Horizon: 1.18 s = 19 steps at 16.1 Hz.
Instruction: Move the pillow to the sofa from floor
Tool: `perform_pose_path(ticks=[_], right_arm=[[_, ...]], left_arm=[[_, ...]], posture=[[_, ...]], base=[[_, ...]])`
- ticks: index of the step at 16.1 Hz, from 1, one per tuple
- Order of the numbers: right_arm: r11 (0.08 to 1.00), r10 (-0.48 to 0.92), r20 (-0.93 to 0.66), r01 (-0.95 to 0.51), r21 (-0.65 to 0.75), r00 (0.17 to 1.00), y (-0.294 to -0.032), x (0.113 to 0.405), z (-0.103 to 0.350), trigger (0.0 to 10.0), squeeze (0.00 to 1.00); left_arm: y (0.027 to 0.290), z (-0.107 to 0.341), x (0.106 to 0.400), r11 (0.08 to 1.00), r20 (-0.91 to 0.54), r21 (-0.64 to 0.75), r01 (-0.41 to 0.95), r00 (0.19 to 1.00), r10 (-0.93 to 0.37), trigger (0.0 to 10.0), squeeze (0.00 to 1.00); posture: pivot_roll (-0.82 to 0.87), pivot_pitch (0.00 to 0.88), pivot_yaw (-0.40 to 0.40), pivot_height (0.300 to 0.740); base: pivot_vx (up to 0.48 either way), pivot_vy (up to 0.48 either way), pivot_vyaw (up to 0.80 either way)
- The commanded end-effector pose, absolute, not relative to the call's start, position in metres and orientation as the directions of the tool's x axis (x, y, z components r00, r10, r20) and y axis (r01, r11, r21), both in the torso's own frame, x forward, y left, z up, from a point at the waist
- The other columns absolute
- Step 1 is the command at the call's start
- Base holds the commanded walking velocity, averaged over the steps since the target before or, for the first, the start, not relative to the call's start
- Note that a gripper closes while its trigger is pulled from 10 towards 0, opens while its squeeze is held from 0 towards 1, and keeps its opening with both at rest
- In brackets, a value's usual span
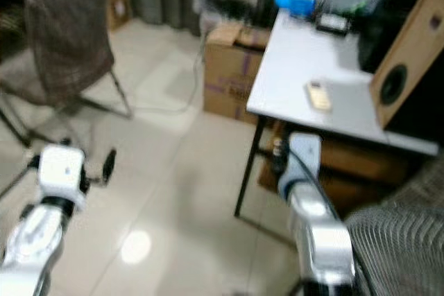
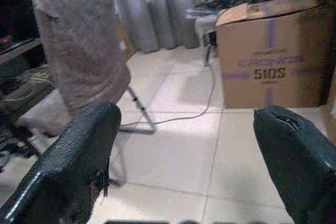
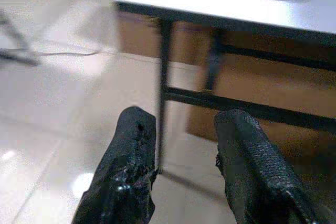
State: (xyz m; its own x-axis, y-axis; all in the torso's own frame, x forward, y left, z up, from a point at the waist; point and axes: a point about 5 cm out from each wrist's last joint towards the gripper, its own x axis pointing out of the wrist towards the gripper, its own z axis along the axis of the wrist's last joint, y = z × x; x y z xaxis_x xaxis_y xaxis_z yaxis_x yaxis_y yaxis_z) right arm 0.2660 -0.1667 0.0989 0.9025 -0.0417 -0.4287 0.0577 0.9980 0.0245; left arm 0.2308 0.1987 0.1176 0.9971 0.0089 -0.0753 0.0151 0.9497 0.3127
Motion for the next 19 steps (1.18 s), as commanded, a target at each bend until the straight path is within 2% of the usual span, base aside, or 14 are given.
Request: perform_pose_path(ticks=[1, 2, 5, 19], right_arm=[[0.997, -0.005, -0.416, 0.037, 0.069, 0.909, -0.165, 0.2701, 0.0986, 10.0, 0.0], [0.994, -0.01, -0.432, 0.057, 0.096, 0.902, -0.169, 0.2722, 0.0944, 10.0, 0.0], [0.999, 0.029, -0.438, -0.014, 0.038, 0.899, -0.1696, 0.2752, 0.093, 10.0, 0.0], [0.999, 0.029, -0.438, -0.014, 0.038, 0.899, -0.1696, 0.2752, 0.093, 10.0, 0.0]], left_arm=[[0.2009, 0.1193, 0.2337, 0.948, -0.076, 0.318, 0.02, 0.997, 0.005, 10.0, 0.0], [0.2027, 0.1187, 0.2343, 0.951, -0.078, 0.309, 0.009, 0.997, 0.016, 10.0, 0.0], [0.2066, 0.1164, 0.2336, 0.951, -0.093, 0.31, -0.006, 0.995, 0.037, 10.0, 0.0], [0.2066, 0.1164, 0.2336, 0.951, -0.093, 0.31, -0.006, 0.995, 0.037, 10.0, 0.0]], posture=[[-0.01, 0.0, -0.024, 0.74], [-0.01, 0.0, -0.024, 0.74], [-0.01, 0.0, -0.019, 0.74], [-0.01, 0.0, -0.019, 0.74]], base=[[0.0, 0.0, 0.0], [0.0, 0.0, 0.0], [0.0, 0.0, 0.0], [0.0, 0.0, 0.0]])
